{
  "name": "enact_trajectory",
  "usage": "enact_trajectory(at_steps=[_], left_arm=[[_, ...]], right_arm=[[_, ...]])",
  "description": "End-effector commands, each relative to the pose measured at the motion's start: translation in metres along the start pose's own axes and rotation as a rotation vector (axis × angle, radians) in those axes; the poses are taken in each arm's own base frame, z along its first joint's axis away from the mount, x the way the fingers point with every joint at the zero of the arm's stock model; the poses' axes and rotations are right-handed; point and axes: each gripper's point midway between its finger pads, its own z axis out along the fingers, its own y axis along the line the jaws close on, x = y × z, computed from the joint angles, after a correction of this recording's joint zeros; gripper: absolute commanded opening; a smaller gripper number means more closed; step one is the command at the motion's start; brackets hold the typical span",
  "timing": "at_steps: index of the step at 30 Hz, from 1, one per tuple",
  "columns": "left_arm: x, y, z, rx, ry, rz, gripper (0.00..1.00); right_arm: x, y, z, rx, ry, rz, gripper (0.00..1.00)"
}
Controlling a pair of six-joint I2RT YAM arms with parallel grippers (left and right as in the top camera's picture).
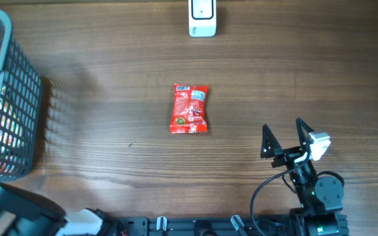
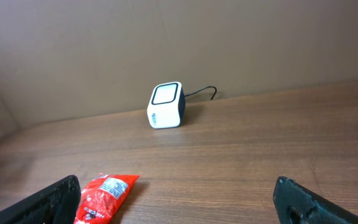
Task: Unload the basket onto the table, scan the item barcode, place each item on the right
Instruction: 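Reach into the basket and grasp the cream wet-wipes pack with left gripper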
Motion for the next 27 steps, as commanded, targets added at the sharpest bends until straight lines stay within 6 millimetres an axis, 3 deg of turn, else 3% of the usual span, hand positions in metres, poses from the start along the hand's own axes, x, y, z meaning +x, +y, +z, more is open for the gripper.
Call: enact_trajectory(at_steps=[1, 7, 11, 20, 23, 25, 27], left_arm=[[0.009, 0.003, 0.040, 0.002, 0.044, 0.009, 1.00], [0.021, -0.001, 0.099, 0.062, 0.079, 0.079, 1.00], [0.034, -0.003, 0.123, 0.098, 0.112, 0.145, 1.00], [0.070, -0.002, 0.157, 0.112, 0.204, 0.184, 1.00], [0.086, -0.011, 0.163, 0.159, 0.252, 0.182, 0.99], [0.093, -0.015, 0.166, 0.185, 0.275, 0.180, 0.90], [0.098, -0.015, 0.166, 0.189, 0.293, 0.177, 0.63]], right_arm=[[-0.002, -0.002, 0.000, 0.013, -0.012, -0.018, 1.00], [-0.002, -0.002, 0.000, 0.013, -0.012, -0.018, 1.00], [-0.002, -0.002, 0.000, 0.013, -0.012, -0.018, 1.00], [-0.002, -0.002, 0.000, 0.013, -0.012, -0.018, 1.00], [-0.002, -0.002, 0.000, 0.012, -0.012, -0.018, 1.00], [-0.002, -0.002, 0.000, 0.013, -0.012, -0.018, 1.00], [-0.002, -0.002, 0.000, 0.013, -0.012, -0.018, 1.00]])
